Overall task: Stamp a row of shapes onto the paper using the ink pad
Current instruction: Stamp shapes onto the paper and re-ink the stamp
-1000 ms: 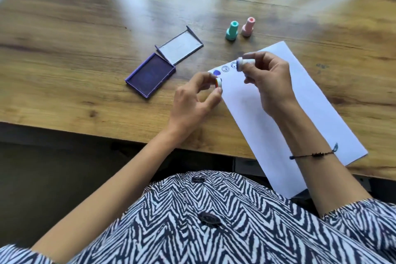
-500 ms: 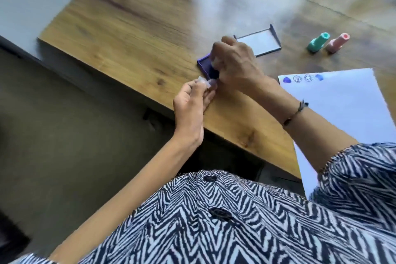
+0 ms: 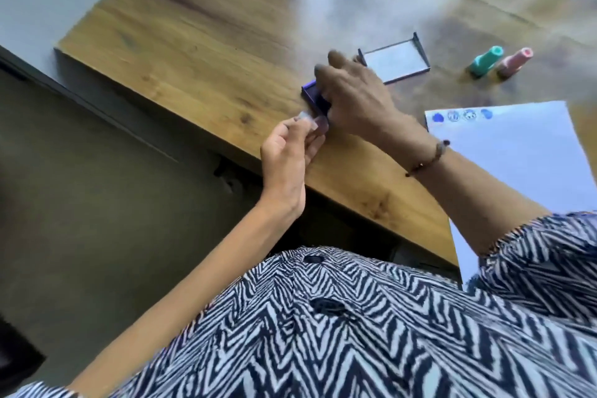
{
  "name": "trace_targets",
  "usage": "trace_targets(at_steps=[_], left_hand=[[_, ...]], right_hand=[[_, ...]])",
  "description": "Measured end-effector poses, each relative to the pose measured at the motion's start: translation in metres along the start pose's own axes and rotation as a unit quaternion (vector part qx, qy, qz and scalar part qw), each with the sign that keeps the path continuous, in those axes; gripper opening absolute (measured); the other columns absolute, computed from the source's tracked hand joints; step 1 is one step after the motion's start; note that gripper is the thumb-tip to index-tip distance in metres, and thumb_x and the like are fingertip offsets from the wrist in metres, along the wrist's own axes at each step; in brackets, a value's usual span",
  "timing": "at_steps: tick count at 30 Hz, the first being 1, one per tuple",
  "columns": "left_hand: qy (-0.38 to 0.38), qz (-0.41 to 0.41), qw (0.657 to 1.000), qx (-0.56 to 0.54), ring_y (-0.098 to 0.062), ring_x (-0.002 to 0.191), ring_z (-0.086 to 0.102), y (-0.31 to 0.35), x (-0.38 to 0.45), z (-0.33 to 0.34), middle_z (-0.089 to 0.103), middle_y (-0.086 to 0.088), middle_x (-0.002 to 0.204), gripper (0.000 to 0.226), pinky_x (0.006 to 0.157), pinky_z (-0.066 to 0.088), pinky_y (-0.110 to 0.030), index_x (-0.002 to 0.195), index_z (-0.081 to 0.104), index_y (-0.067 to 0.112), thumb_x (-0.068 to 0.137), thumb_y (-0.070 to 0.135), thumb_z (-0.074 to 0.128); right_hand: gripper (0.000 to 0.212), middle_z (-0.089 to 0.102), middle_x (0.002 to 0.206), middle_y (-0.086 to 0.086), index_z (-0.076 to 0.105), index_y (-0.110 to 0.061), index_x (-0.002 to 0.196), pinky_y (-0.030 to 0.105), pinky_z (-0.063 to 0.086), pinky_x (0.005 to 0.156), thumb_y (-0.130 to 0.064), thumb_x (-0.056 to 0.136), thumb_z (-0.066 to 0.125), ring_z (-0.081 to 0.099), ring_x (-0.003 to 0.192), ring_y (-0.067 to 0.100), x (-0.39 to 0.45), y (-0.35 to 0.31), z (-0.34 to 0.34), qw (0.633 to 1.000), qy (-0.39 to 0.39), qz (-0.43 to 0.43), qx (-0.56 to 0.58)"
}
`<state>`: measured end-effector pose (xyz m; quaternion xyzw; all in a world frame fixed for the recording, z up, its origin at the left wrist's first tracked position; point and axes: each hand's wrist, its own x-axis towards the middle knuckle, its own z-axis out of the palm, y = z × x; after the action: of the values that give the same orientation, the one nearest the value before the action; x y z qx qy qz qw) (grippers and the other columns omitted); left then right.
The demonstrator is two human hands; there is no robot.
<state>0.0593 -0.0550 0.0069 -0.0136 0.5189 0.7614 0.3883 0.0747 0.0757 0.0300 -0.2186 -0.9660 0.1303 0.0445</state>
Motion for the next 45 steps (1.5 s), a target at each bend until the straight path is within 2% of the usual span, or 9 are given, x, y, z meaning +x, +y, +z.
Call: trace_targets(at_steps=[3, 6, 9, 11, 13, 16, 21, 28, 45], left_hand=[[0.030, 0.026, 0.999, 0.020, -0.025, 0.093, 0.063, -0.004, -0.003, -0.011, 0.061, -0.022, 0.097, 0.008, 0.086, 0.052, -0.027, 0.082, 0.053, 0.009, 0.087, 0.010, 0.047], [-0.086, 0.020, 0.994, 0.066, -0.017, 0.084, 0.066, -0.014, -0.008, 0.028, 0.063, -0.014, 0.090, 0.004, 0.080, 0.054, -0.024, 0.080, 0.054, 0.013, 0.079, 0.016, 0.052], [-0.154, 0.110, 0.967, 0.171, -0.019, 0.091, 0.064, -0.013, -0.010, 0.035, 0.065, 0.003, 0.085, 0.004, 0.086, 0.048, -0.034, 0.080, 0.054, 0.022, 0.077, 0.025, 0.053], [-0.250, 0.132, 0.930, 0.236, -0.017, 0.097, 0.063, -0.024, -0.017, 0.056, 0.066, 0.012, 0.088, 0.012, 0.089, 0.047, -0.035, 0.088, 0.053, 0.022, 0.080, 0.031, 0.051], [-0.330, 0.160, 0.866, 0.339, -0.019, 0.100, 0.062, -0.043, -0.025, 0.089, 0.067, 0.000, 0.101, 0.025, 0.087, 0.046, -0.036, 0.101, 0.053, 0.011, 0.082, 0.026, 0.046], [-0.375, 0.254, 0.763, 0.460, -0.031, 0.098, 0.059, -0.069, -0.024, 0.125, 0.063, -0.016, 0.112, 0.031, 0.079, 0.038, -0.033, 0.109, 0.050, 0.000, 0.086, 0.019, 0.046], [-0.366, 0.270, 0.720, 0.524, -0.034, 0.091, 0.055, -0.092, -0.013, 0.140, 0.060, -0.017, 0.102, 0.021, 0.067, 0.030, -0.029, 0.106, 0.045, 0.001, 0.090, 0.015, 0.045], [-0.364, 0.296, 0.701, 0.537, -0.032, 0.099, 0.058, -0.097, -0.005, 0.136, 0.061, -0.014, 0.111, 0.028, 0.077, 0.043, -0.040, 0.113, 0.043, 0.003, 0.089, 0.018, 0.043], [-0.362, 0.339, 0.679, 0.541, -0.033, 0.092, 0.060, -0.096, -0.006, 0.138, 0.063, -0.020, 0.101, 0.028, 0.072, 0.037, -0.031, 0.109, 0.048, -0.003, 0.087, 0.015, 0.045]], right_hand=[[0.020, 0.060, 0.103, 0.016, 0.063, -0.007, 0.090, 0.036, 0.041, 0.067, -0.001, 0.076, 0.050, 0.057, 0.091, 0.034, 0.001, -0.007, 0.002, 0.995, -0.065, 0.010, 0.074], [0.020, 0.070, 0.089, 0.017, 0.069, -0.006, 0.085, 0.028, 0.045, 0.068, -0.004, 0.073, 0.052, 0.058, 0.078, 0.023, -0.023, 0.047, -0.026, 0.967, 0.090, 0.129, 0.203], [0.010, 0.065, 0.071, 0.012, 0.066, -0.014, 0.083, 0.033, 0.045, 0.063, -0.014, 0.072, 0.065, 0.056, 0.064, 0.018, -0.055, 0.073, -0.030, 0.871, 0.222, 0.233, 0.372], [0.011, 0.065, 0.067, 0.000, 0.066, -0.016, 0.086, 0.027, 0.045, 0.058, -0.017, 0.075, 0.068, 0.054, 0.059, 0.010, -0.093, 0.109, -0.036, 0.796, 0.312, 0.304, 0.421], [0.005, 0.063, 0.061, -0.014, 0.065, -0.018, 0.084, 0.021, 0.044, 0.054, -0.017, 0.079, 0.065, 0.052, 0.057, 0.004, -0.132, 0.143, -0.043, 0.737, 0.381, 0.355, 0.431], [0.009, 0.061, 0.057, -0.015, 0.064, -0.025, 0.073, 0.018, 0.043, 0.055, -0.023, 0.081, 0.064, 0.051, 0.059, 0.004, -0.161, 0.157, -0.034, 0.708, 0.398, 0.376, 0.446], [0.007, 0.062, 0.073, -0.004, 0.062, -0.029, 0.078, 0.019, 0.044, 0.065, -0.025, 0.079, 0.068, 0.054, 0.066, 0.002, -0.166, 0.163, -0.026, 0.785, 0.328, 0.366, 0.376], [0.016, 0.063, 0.096, 0.019, 0.066, -0.006, 0.093, 0.025, 0.036, 0.072, -0.011, 0.079, 0.062, 0.057, 0.089, 0.030, -0.146, 0.173, -0.046, 0.939, 0.163, 0.282, 0.110], [0.020, 0.056, 0.105, 0.021, 0.058, -0.004, 0.098, 0.045, 0.046, 0.076, -0.013, 0.082, 0.050, 0.054, 0.097, 0.040, -0.134, 0.167, -0.044, 0.961, 0.089, 0.257, -0.044]])
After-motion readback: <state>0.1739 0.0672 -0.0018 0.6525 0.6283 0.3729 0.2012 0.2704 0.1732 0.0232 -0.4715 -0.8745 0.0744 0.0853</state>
